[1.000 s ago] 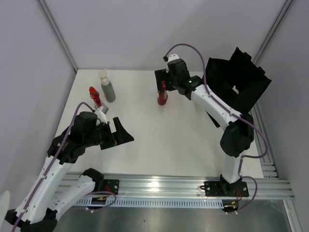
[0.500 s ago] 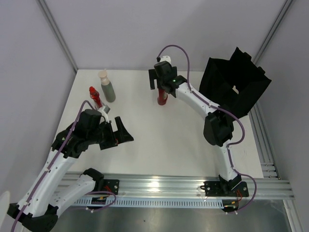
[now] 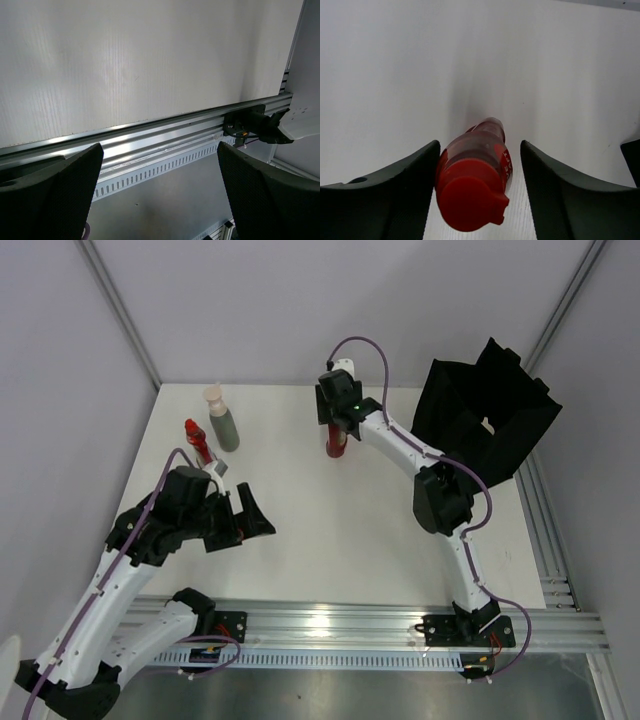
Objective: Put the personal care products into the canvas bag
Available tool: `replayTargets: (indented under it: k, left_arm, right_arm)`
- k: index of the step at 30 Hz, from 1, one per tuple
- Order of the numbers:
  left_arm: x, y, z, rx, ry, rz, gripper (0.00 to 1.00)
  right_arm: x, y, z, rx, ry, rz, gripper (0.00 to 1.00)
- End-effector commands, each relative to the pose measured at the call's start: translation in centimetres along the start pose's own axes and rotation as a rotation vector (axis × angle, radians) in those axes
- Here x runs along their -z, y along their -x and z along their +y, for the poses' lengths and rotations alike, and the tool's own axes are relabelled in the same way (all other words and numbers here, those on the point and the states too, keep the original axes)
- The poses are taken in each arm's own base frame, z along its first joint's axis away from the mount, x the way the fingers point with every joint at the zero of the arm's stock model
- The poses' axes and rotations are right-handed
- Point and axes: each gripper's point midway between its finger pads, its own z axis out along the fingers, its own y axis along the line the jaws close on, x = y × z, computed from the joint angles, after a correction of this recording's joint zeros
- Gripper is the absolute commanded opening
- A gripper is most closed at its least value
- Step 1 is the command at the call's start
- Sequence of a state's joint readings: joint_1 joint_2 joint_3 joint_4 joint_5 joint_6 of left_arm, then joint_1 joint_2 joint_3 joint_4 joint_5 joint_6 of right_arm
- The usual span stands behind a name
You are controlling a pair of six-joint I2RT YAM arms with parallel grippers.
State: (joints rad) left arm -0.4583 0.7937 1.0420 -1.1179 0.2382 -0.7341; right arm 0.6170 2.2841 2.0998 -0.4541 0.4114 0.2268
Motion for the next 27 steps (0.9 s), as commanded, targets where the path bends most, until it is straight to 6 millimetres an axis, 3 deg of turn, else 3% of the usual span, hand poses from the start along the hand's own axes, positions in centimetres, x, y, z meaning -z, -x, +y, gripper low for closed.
replayTargets:
  k: [1, 4, 12, 16, 20, 22, 27]
  left_arm:
    - [0.8, 0.4, -0.6, -0.001, -0.019, -0.028, 0.99]
    - [0.8, 0.2, -0.5, -0.002, -0.017, -0.024, 0.99]
    - [0.7, -0.1, -0.4, 0.0, -0.025, -0.021, 0.99]
    - [0.6, 0.0, -0.5, 0.0, -0.033, -0.021, 0.99]
    - [0.6, 0.3, -0.7, -0.004, -0.039, -0.028, 0.99]
    - [0.4, 0.3, -0.8, -0.006, -0.044, -0.029, 0.99]
    - [0.1, 0.3, -1.1, -0.01, -0.066, -0.025, 0.99]
  right_arm:
    - [0.1, 3.6, -1.0, -0.053, -0.014, -0.095, 0.67]
    - [-0.1, 3.9, -1.8, -0.055, -0.012, -0.098, 0.48]
    - [0.4, 3.8, -3.1, -0.056, 0.027, -0.091, 0.22]
    - [1.0, 3.8, -2.6, -0.031, 0.061, -0.083, 0.0]
    - [3.2, 6.2, -2.5, 0.004, 0.105, -0.123, 0.0]
    - [5.2, 8.3, -2.8, 0.003, 0.127, -0.153, 0.0]
    - [9.3, 10.8, -4.3, -0.006, 0.16, -0.164, 0.0]
